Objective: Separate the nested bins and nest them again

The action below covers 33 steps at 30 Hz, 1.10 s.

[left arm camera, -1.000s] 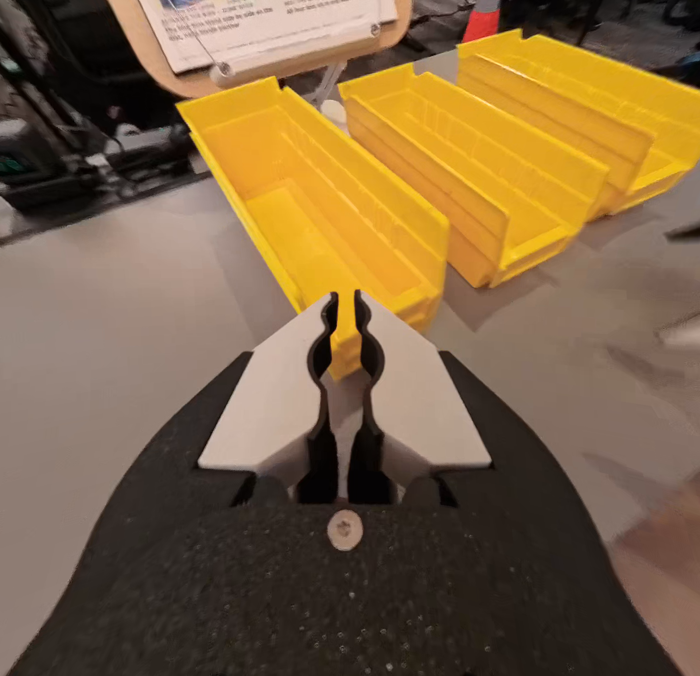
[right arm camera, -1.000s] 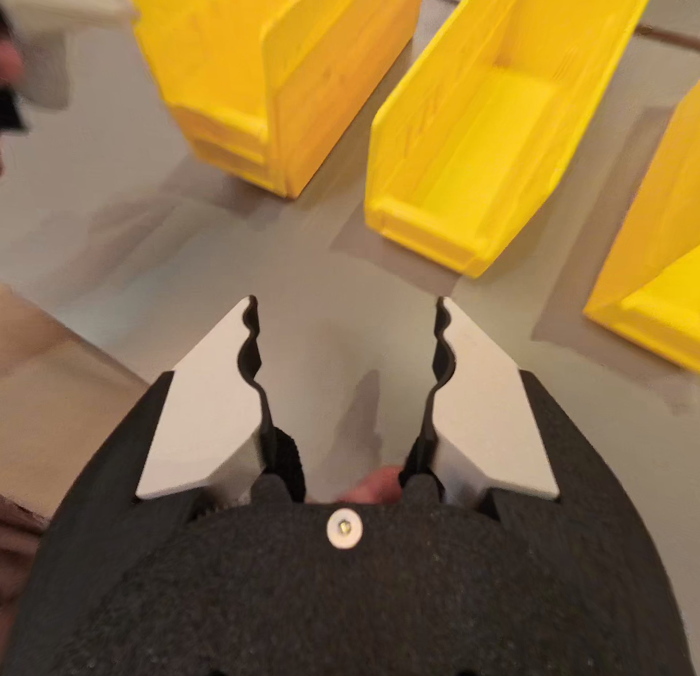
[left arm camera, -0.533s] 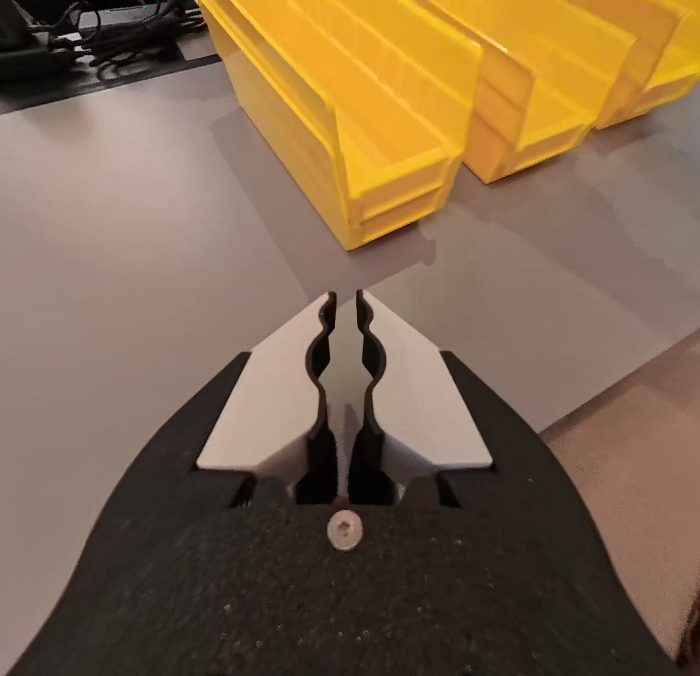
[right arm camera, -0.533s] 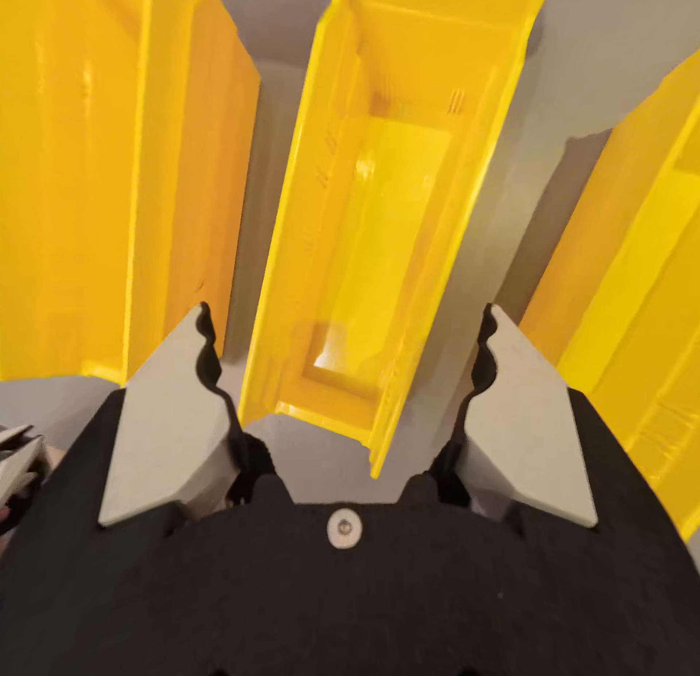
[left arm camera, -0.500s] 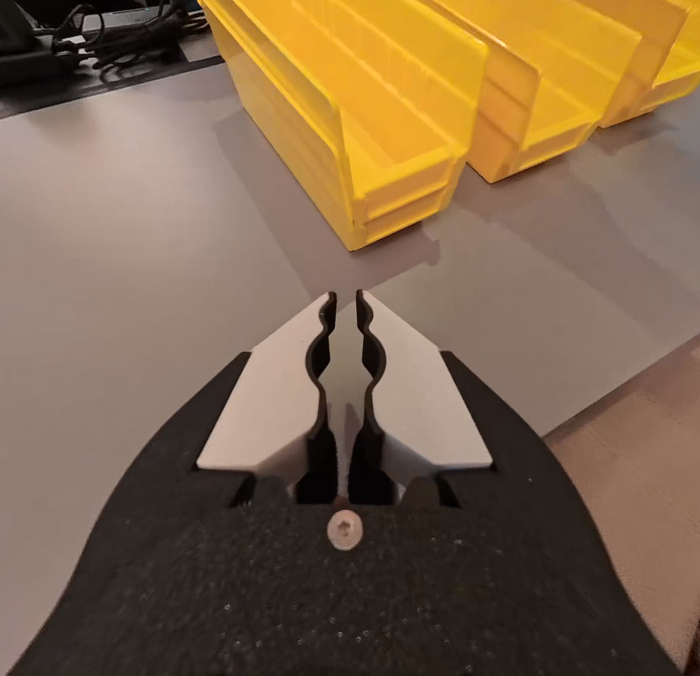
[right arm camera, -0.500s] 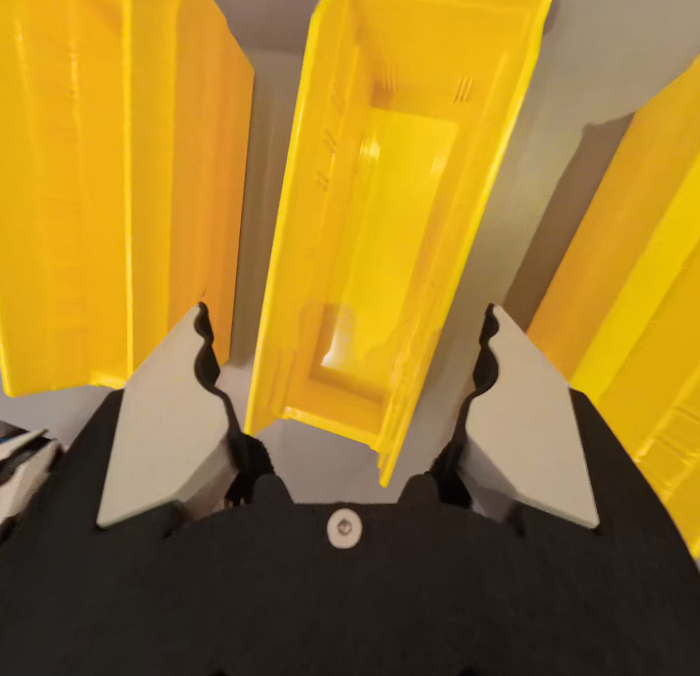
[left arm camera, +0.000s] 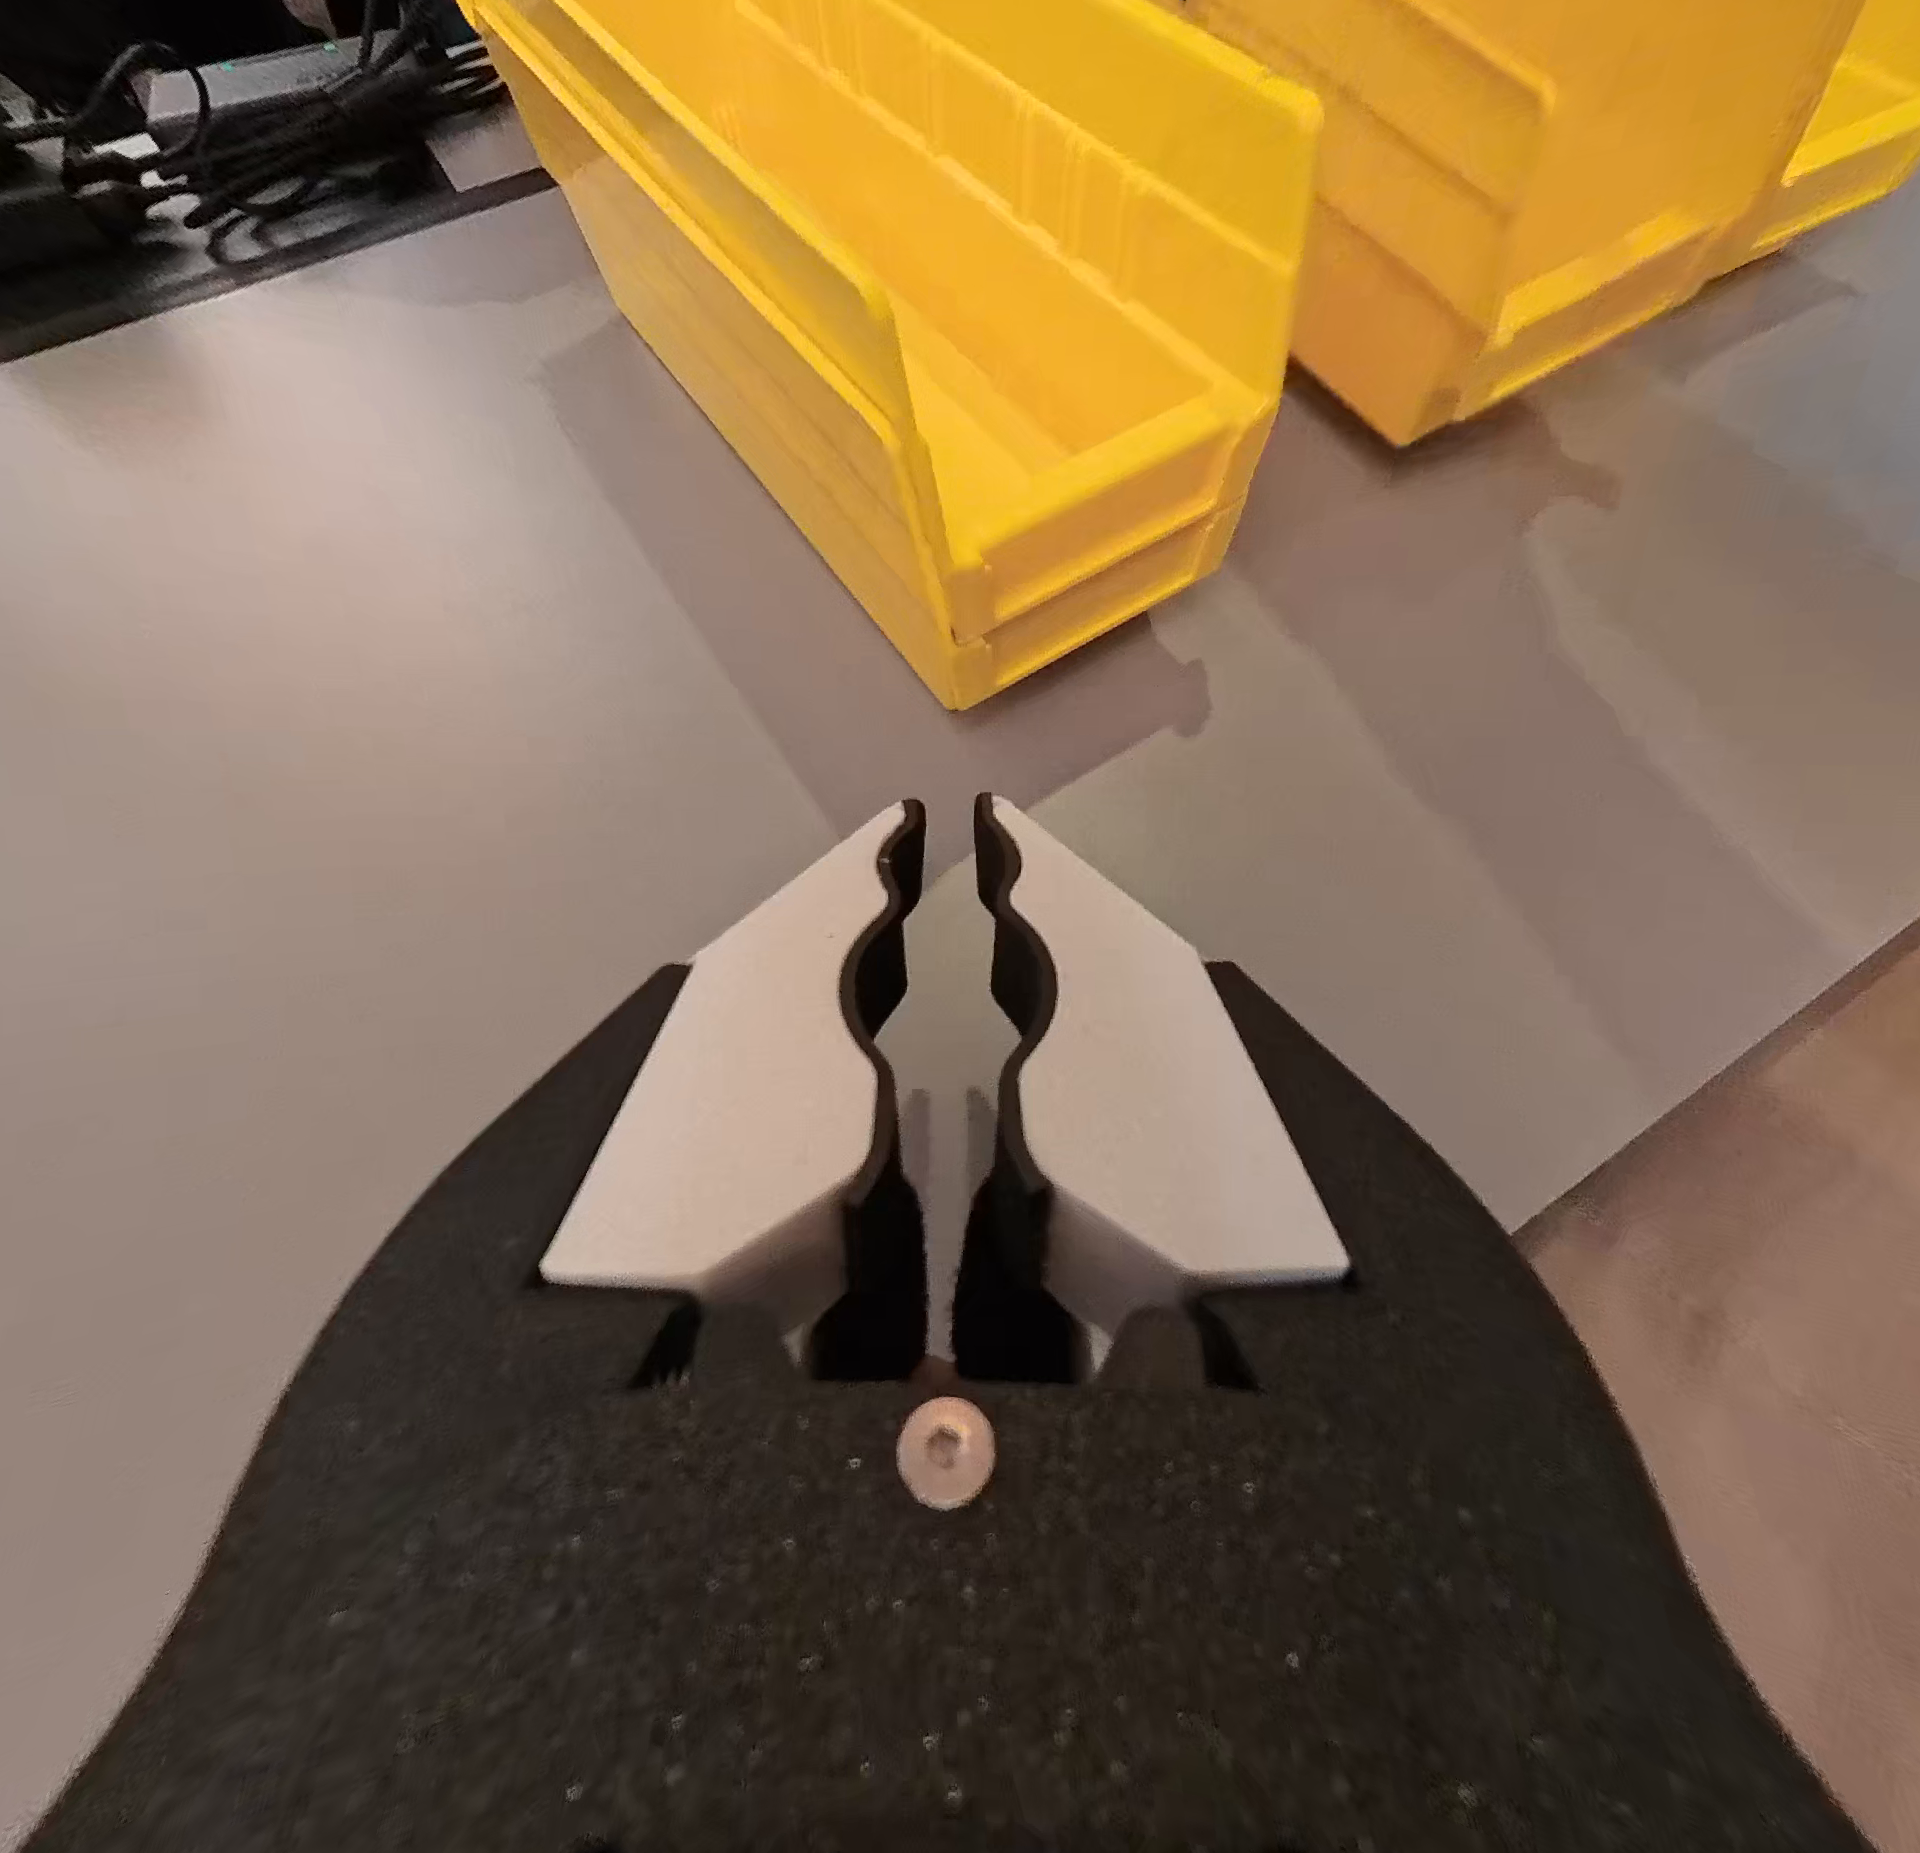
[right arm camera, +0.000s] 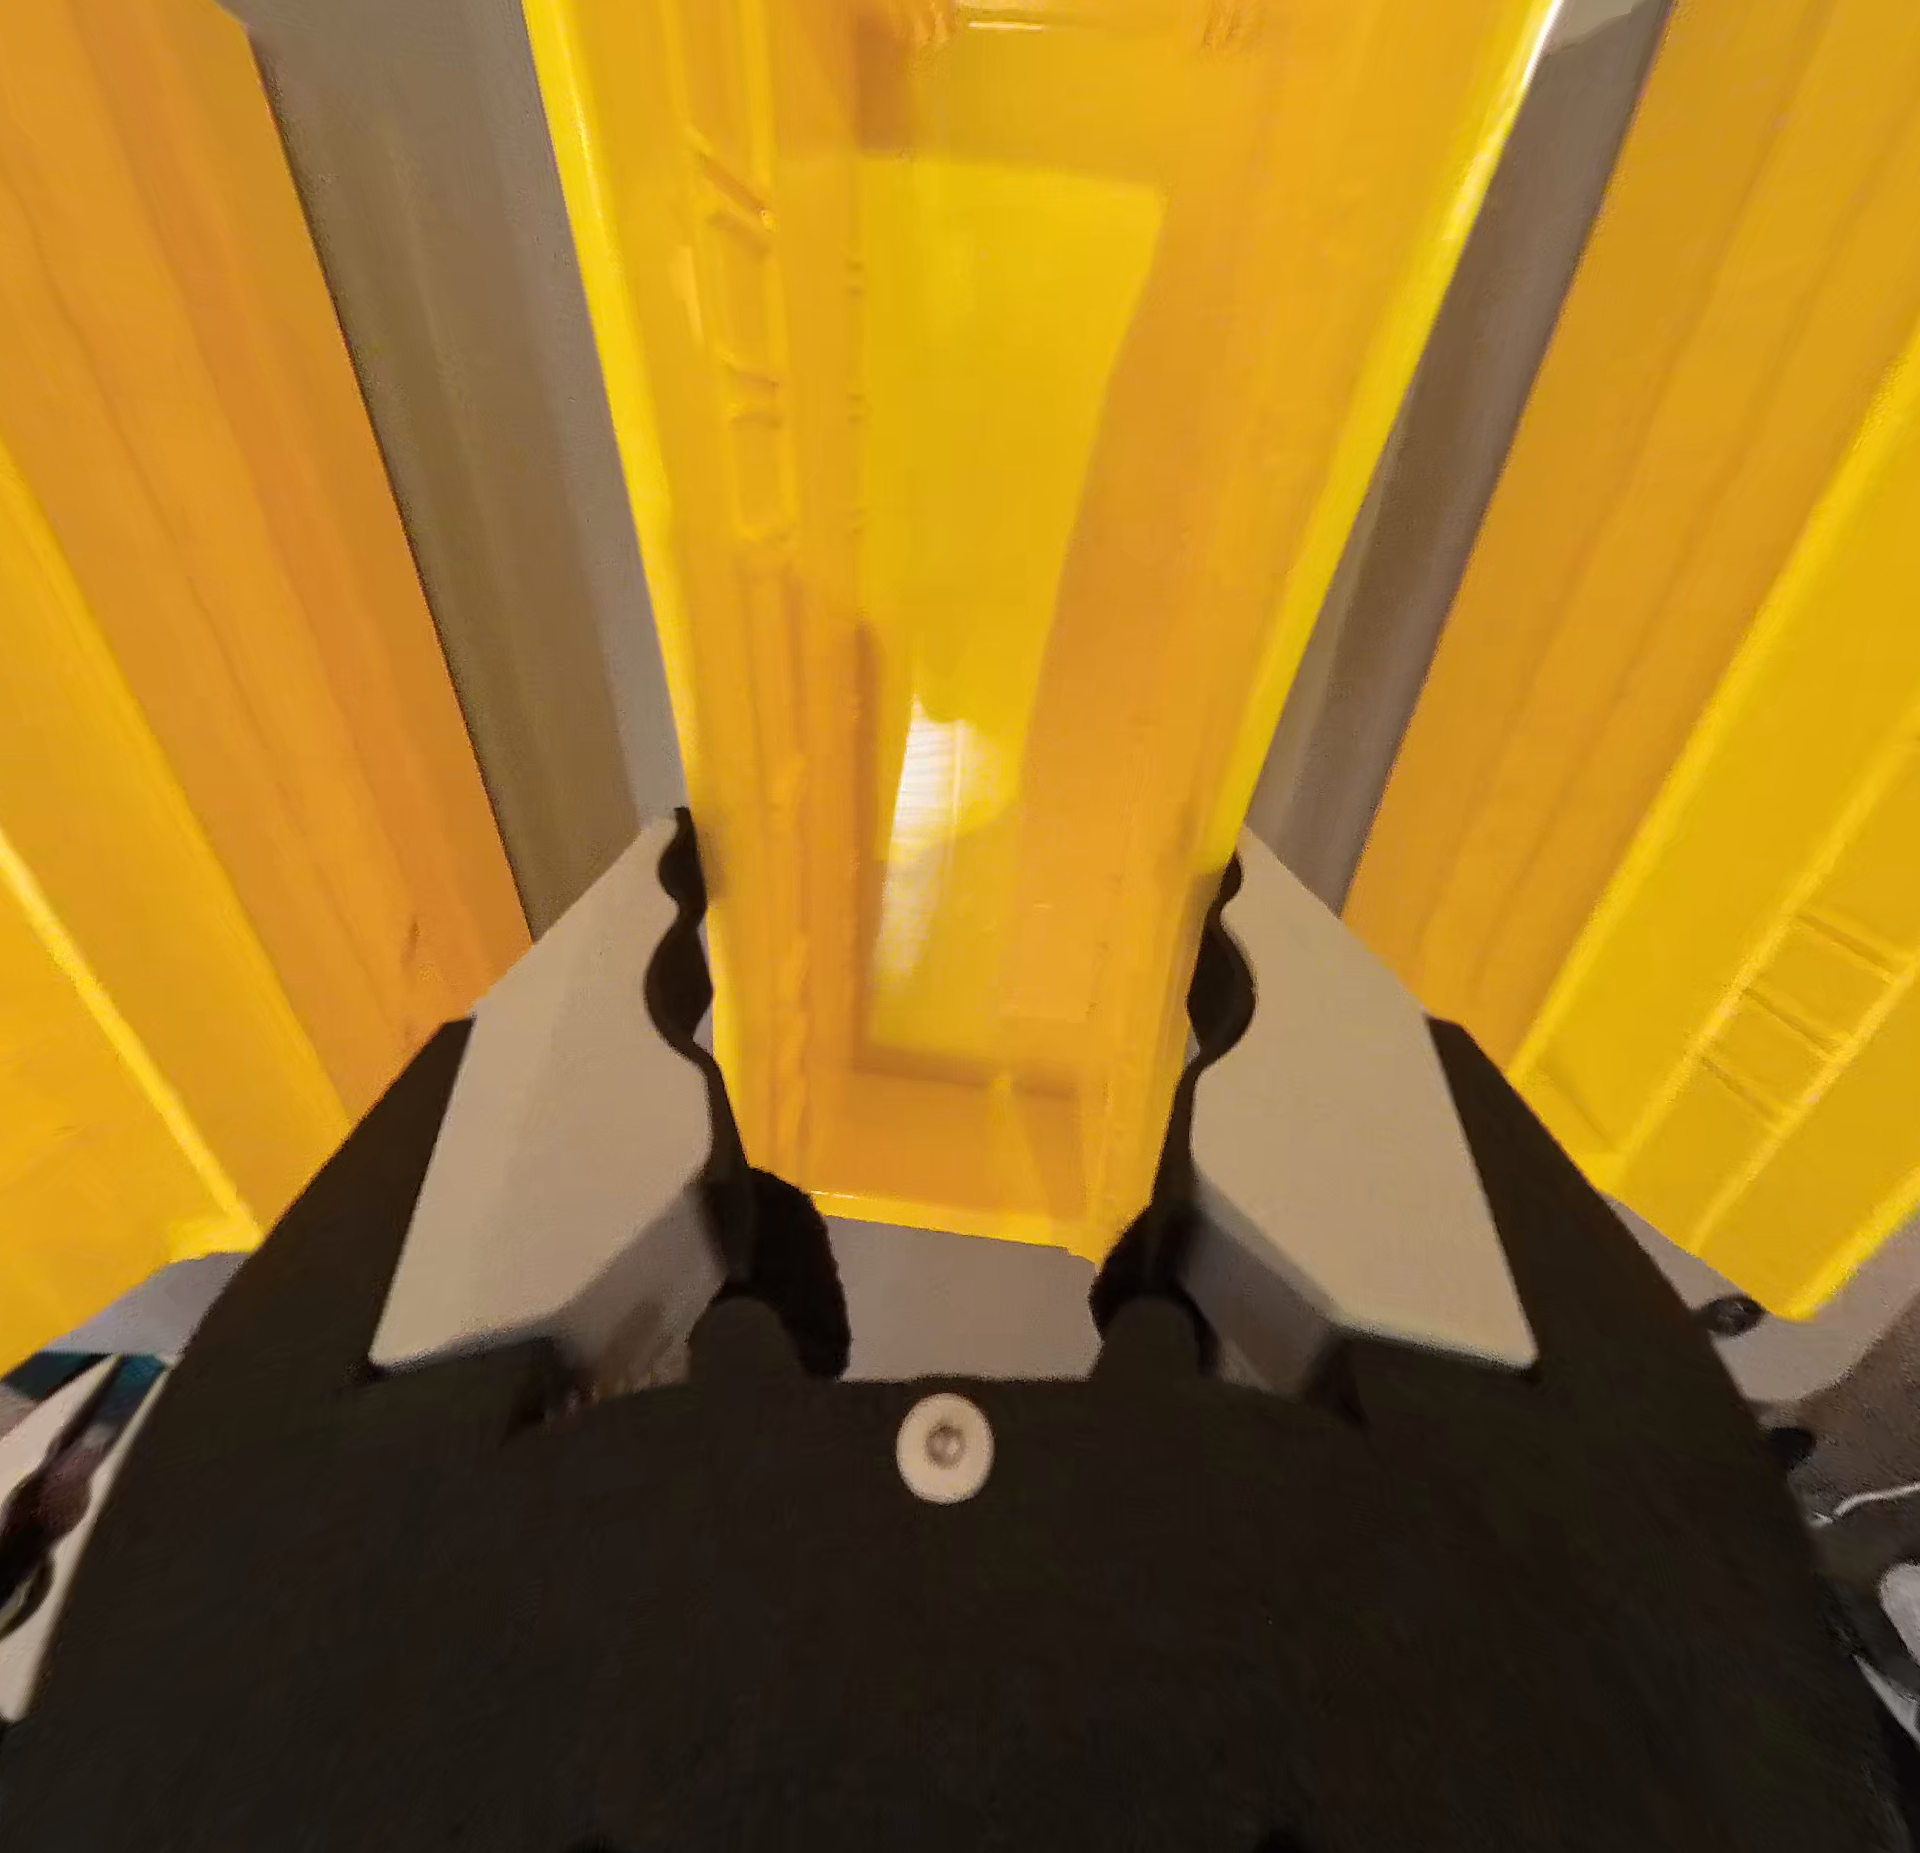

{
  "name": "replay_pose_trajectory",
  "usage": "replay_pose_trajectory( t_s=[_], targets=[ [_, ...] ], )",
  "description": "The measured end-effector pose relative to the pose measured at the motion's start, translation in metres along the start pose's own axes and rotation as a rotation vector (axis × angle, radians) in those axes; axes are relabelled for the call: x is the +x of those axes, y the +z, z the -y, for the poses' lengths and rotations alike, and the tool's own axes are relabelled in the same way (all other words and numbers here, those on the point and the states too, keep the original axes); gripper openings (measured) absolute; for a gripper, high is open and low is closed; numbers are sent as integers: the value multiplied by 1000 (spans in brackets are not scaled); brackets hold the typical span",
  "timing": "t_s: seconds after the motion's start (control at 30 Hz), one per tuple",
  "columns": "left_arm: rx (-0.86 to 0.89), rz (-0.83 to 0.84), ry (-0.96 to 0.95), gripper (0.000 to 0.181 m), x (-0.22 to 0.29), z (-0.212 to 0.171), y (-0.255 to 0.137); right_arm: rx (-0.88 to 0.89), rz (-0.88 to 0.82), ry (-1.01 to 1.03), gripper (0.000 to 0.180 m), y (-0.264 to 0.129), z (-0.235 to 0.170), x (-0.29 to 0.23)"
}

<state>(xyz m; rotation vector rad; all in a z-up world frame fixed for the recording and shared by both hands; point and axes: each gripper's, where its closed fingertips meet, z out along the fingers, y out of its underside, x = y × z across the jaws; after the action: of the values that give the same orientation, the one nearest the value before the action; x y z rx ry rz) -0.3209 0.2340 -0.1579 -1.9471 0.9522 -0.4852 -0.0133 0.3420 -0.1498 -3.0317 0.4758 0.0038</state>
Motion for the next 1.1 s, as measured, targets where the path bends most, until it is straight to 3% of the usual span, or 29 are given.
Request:
replay_pose_trajectory(
  t_s=[0.2,0.33,0.47,0.77,1.1],
  targets=[
    [17,-11,-24,7,5,3,-7,44,1,-36,94,-73,3,-25],
    [19,-1,-2,7,9,4,-9,91,25,-76,93,-125,9,-70],
    [26,-7,17,7,14,6,-8,92,115,-119,93,-152,8,-129],
    [34,-17,14,7,12,7,-8,34,174,-132,94,-114,7,-180],
    [32,-33,13,7,15,7,-7,17,135,-110,98,-67,15,-187]
  ],
)
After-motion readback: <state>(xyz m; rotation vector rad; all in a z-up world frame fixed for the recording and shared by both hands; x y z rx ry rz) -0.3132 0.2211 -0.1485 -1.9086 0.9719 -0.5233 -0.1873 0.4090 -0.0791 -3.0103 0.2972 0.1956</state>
